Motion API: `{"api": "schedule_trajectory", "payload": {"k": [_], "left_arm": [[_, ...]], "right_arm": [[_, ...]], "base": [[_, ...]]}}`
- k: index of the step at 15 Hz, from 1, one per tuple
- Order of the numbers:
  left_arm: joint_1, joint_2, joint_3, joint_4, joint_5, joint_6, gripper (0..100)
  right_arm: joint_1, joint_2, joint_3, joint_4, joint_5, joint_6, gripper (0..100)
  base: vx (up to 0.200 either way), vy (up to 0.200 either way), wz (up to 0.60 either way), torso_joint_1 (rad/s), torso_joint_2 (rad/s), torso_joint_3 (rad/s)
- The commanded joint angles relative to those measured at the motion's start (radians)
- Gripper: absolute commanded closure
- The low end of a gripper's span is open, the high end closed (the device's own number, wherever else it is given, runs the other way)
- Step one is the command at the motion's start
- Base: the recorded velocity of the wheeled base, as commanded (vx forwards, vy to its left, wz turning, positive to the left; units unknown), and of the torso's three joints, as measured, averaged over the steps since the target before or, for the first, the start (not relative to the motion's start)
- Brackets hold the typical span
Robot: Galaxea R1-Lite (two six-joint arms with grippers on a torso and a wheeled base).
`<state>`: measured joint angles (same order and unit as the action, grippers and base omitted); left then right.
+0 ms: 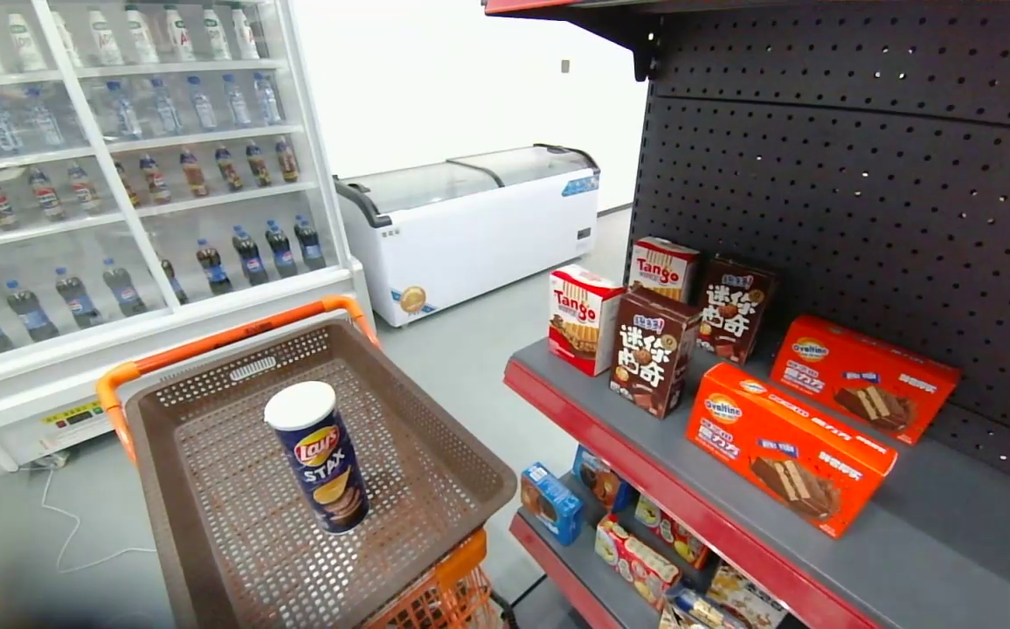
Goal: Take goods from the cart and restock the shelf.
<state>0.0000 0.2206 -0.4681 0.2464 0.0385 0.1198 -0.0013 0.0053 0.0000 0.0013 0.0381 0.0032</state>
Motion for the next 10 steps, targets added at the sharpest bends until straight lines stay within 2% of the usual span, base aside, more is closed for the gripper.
{"api": "schedule_trajectory", "payload": {"k": [1,2,3,4,5,6,7,9,10], "left_arm": [[0.005,0.405,-0.339,0.275,0.017,0.097,0],[-0.009,0.499,-0.371,0.278,0.024,0.106,0],[-0.023,0.565,-0.373,0.252,0.034,0.100,0],[-0.074,0.608,-0.373,0.241,0.044,0.077,0],[-0.103,0.686,-0.369,0.241,0.050,0.001,0],[-0.094,0.746,-0.359,0.234,0.024,-0.006,0],[-0.064,0.803,-0.336,0.179,-0.031,-0.014,0],[-0.006,0.907,-0.242,-0.048,-0.149,-0.008,0],[0.006,0.945,-0.216,-0.128,-0.181,-0.005,0]], "right_arm": [[0.000,0.001,0.000,0.000,0.000,0.000,0],[0.000,0.001,0.000,0.000,0.000,0.000,0],[0.000,0.001,0.000,0.000,0.000,0.000,0],[0.000,0.001,0.000,0.000,0.000,0.000,0],[0.000,0.001,0.000,0.000,0.000,0.001,0],[0.000,0.001,0.000,0.000,0.000,0.000,0],[0.000,0.001,0.000,0.000,0.000,0.000,0],[0.000,0.001,0.000,0.000,0.000,0.000,0],[0.000,0.001,0.000,-0.001,0.000,0.000,0]], "base": [[0.000,0.000,0.00,0.000,0.00,0.000],[0.000,0.000,0.00,0.000,0.00,0.000],[0.000,0.000,0.00,0.000,0.00,0.000],[0.000,0.000,0.00,0.000,0.00,0.000],[0.000,0.000,0.00,0.000,0.00,0.000],[0.000,0.000,0.00,0.000,0.00,0.000],[0.000,0.000,0.00,0.000,0.00,0.000],[0.000,0.000,0.00,0.000,0.00,0.000],[0.000,0.000,0.00,0.000,0.00,0.000]]}}
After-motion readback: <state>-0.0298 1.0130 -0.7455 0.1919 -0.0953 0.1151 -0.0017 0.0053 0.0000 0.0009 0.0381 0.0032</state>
